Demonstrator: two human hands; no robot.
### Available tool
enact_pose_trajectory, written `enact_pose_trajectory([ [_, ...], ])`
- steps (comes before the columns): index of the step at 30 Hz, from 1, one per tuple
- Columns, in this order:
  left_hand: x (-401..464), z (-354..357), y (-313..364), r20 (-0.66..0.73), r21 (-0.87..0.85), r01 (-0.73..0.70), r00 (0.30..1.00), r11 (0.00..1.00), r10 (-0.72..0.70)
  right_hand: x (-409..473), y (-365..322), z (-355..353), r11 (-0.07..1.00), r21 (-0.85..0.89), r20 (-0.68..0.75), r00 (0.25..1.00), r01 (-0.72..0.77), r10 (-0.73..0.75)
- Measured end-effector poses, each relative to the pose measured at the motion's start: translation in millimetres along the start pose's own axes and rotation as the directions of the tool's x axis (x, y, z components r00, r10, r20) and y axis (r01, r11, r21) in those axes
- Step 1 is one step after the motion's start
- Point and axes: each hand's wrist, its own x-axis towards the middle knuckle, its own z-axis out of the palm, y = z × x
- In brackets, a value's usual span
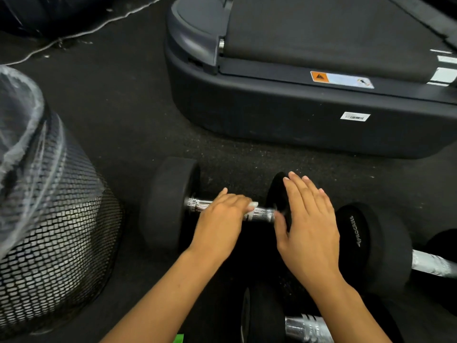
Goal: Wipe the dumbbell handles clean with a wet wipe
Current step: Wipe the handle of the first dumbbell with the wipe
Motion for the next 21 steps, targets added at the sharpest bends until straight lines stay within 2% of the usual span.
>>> enact_pose_trajectory([
  [5, -10.2, -0.5, -5.4, -0.112, 0.015, 0.043, 0.993, 0.999, -0.041, 1.2, 0.6, 0.3, 1.000, 0.002, 0.014, 1.000, -0.006, 0.006],
  [8, -11.5, 11.3, 3.1, -0.134, -0.003, -0.105, 0.986, 0.994, 0.103, 1.2, -0.6, 1.2, 1.000, -0.003, -0.006, 1.000, -0.009, 0.009],
  [10, -18.9, 13.3, -5.2, -0.201, 0.008, -0.182, 0.963, 0.983, 0.180, 0.6, -0.1, 1.2, 1.000, 0.001, 0.001, 1.000, -0.007, 0.007],
  [14, -37.1, 24.6, -20.3, -0.354, 0.042, -0.212, 0.911, 0.976, 0.213, 0.4, -0.2, 0.3, 1.000, -0.004, 0.012, 1.000, -0.005, 0.005],
  [18, -30.3, 30.8, -18.6, -0.335, 0.074, -0.265, 0.901, 0.961, 0.274, 1.8, 0.5, 0.8, 1.000, -0.006, 0.018, 1.000, -0.010, 0.010],
  [21, -37.7, 26.5, -26.5, -0.363, 0.065, -0.217, 0.904, 0.974, 0.225, 2.2, 0.7, -0.4, 1.000, -0.004, 0.026, 1.000, -0.007, 0.007],
])
